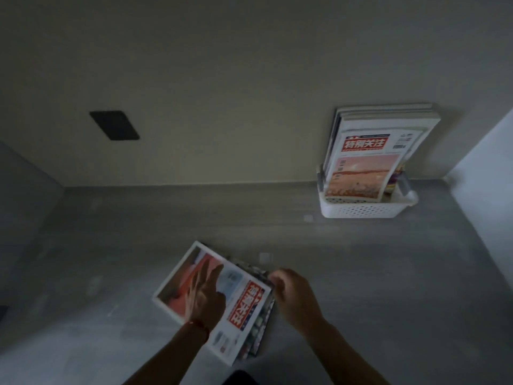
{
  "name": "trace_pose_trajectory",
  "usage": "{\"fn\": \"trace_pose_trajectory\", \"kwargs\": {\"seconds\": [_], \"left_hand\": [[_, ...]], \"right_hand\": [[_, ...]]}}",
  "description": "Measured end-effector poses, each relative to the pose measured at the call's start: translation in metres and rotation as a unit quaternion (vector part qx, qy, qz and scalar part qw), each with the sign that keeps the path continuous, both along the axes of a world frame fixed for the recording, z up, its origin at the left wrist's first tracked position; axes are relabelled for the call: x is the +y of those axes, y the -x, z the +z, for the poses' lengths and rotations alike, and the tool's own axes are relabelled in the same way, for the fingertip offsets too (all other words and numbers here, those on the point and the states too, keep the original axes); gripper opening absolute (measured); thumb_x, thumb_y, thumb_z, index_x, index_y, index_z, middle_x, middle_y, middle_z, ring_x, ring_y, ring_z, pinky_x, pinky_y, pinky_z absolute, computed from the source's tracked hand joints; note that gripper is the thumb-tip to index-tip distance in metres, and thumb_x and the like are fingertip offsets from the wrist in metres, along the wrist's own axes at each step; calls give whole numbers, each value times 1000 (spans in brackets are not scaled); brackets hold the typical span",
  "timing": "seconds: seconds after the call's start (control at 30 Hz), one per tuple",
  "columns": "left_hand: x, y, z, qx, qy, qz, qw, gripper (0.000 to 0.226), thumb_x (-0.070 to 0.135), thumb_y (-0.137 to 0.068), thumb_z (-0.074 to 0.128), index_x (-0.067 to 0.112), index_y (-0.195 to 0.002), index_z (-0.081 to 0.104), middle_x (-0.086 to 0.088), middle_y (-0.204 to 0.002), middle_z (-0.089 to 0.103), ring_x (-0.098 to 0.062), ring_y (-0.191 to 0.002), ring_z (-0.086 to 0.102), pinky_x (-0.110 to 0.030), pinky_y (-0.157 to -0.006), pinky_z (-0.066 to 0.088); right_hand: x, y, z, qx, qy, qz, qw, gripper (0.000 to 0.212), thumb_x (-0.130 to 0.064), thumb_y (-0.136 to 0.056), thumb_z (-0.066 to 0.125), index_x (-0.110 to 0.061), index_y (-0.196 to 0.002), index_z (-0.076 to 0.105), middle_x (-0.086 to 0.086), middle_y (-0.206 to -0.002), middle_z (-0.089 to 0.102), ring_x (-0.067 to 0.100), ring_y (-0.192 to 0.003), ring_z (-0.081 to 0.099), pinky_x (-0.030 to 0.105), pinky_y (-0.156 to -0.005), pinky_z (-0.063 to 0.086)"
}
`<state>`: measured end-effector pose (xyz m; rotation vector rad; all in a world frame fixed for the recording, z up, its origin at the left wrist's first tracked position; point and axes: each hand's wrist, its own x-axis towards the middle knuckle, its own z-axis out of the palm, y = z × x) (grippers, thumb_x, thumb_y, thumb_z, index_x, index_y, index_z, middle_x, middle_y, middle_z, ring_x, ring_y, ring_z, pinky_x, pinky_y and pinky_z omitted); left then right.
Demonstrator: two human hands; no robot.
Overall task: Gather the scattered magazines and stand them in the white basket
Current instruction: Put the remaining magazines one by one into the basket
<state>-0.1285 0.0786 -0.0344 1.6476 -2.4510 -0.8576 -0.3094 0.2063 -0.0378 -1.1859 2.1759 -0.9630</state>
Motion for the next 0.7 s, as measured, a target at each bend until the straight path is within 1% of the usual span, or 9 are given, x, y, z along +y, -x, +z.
{"fn": "trace_pose_trajectory", "kwargs": {"seconds": [0.1, 0.17, 0.23, 0.3, 0.4, 0.5, 0.57, 0.63, 0.7], "left_hand": [[0, -35, -15, -79, 38, -79, 993, 69, 23, -85, 62, 36, -147, 36, -1, -164, 18, -25, -153, 9, -46, -124, 14], [5, -51, -24, -98, 12, -113, 989, 76, 35, -89, 58, 42, -152, 16, 1, -166, 4, -26, -154, -2, -49, -125, 11], [8, -61, -32, -103, 11, -126, 987, 81, 44, -91, 55, 45, -152, 3, 1, -166, -6, -27, -153, -8, -51, -123, 9], [9, -65, -33, -115, 18, -131, 984, 80, 54, -90, 51, 46, -153, 2, 2, -166, -4, -27, -153, -2, -52, -121, 16], [14, -70, -29, -122, 31, -133, 983, 77, 62, -85, 51, 47, -150, 11, 1, -162, 11, -25, -146, 17, -47, -114, 30], [9, -72, -19, -109, 48, -144, 982, 73, 53, -85, 53, 42, -147, 16, -1, -151, 28, -23, -135, 32, -41, -109, 36], [0, -64, -5, -100, 88, -166, 977, 70, 39, -90, 52, 30, -151, 19, -9, -151, 30, -26, -136, 36, -42, -109, 39], [-12, -51, 13, -73, 161, -201, 963, 66, 18, -87, 55, 19, -149, 32, -14, -148, 36, -31, -132, 45, -44, -107, 43], [-24, -36, 31, -38, 228, -240, 943, 66, 4, -78, 61, 14, -141, 46, -14, -137, 50, -33, -126, 51, -50, -108, 41]], "right_hand": [[-8, -48, -8, 63, -84, 28, 994, 38, -29, -95, 53, -20, -132, 54, 0, -129, 56, 17, -120, 55, 25, -95, 47], [-11, -69, -11, 105, -131, 19, 986, 56, -38, -95, 53, -19, -146, 37, 0, -145, 43, 19, -134, 44, 30, -104, 46], [-15, -82, -12, 145, -165, -4, 976, 65, -41, -95, 54, -18, -151, 28, 2, -149, 37, 19, -136, 39, 34, -105, 46], [-18, -90, -13, 161, -184, -26, 969, 70, -41, -94, 57, -19, -151, 26, 3, -149, 36, 20, -135, 39, 34, -104, 46], [-17, -92, -15, 163, -188, -33, 968, 73, -39, -90, 64, -21, -150, 28, 4, -147, 36, 21, -133, 38, 33, -105, 44], [-14, -86, -11, 149, -133, -22, 980, 46, -33, -96, 59, -20, -138, 47, 3, -138, 46, 15, -122, 48, 20, -100, 41], [-11, -81, 0, 59, -66, -9, 996, 26, -26, -99, 59, -18, -123, 58, 1, -122, 56, 2, -99, 60, 10, -81, 49], [-6, -71, 14, -12, -12, 14, 1000, 14, -21, -100, 57, -23, -114, 59, -4, -103, 67, -1, -77, 68, 13, -64, 55], [-2, -55, 31, -37, 27, 26, 999, 6, -23, -100, 57, -28, -103, 60, -6, -86, 72, 1, -70, 71, 19, -59, 56]]}}
